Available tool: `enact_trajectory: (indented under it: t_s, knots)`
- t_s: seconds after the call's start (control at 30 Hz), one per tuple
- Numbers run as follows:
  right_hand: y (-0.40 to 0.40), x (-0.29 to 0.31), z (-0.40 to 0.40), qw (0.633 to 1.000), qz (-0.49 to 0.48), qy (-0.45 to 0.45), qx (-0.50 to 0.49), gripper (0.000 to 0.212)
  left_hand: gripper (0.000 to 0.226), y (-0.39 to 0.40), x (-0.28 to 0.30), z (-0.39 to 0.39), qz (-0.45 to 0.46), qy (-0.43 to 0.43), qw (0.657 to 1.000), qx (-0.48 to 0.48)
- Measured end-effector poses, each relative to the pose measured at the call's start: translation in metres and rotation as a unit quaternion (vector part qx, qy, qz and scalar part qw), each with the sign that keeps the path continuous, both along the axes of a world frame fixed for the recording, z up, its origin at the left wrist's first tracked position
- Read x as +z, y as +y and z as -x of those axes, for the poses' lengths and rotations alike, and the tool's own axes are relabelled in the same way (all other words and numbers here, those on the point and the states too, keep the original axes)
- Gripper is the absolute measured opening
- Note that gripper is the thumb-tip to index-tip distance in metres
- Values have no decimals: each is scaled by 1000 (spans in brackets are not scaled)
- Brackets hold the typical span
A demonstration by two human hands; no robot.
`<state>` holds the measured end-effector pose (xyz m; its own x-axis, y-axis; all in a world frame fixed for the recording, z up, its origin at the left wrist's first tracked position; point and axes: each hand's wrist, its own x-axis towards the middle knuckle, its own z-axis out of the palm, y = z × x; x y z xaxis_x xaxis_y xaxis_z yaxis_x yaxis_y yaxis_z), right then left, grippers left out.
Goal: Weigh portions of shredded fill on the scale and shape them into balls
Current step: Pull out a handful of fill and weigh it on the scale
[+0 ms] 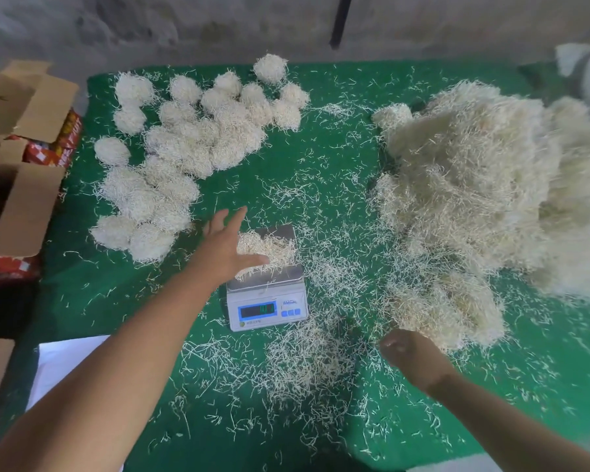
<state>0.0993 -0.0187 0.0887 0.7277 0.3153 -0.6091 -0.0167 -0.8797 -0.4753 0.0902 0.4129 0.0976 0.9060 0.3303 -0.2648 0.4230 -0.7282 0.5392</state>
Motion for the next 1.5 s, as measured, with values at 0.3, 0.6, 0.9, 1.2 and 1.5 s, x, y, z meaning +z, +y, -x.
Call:
enact_trajectory:
  t_s: [0.3, 0.6, 0.9, 1.2, 1.5]
  knots:
    - [-40, 6, 28, 999, 7, -12, -38, 22, 70, -52, -61, -23, -66, 69, 995, 18]
    - [-52, 23, 15, 997, -49, -11, -62, 12, 47, -113, -50, 62, -41, 155, 982, -104]
    - [4, 66, 22, 945, -208, 211, -137, 59, 13, -223, 25, 143, 201, 62, 975, -67]
    - [94, 128, 54, 675, -475, 439, -355, 38, 60, -296, 127, 104, 314, -210, 903, 206]
    - [78, 188, 0, 869, -452, 63, -192, 42, 70, -311, 172, 122, 503, -156, 766, 368]
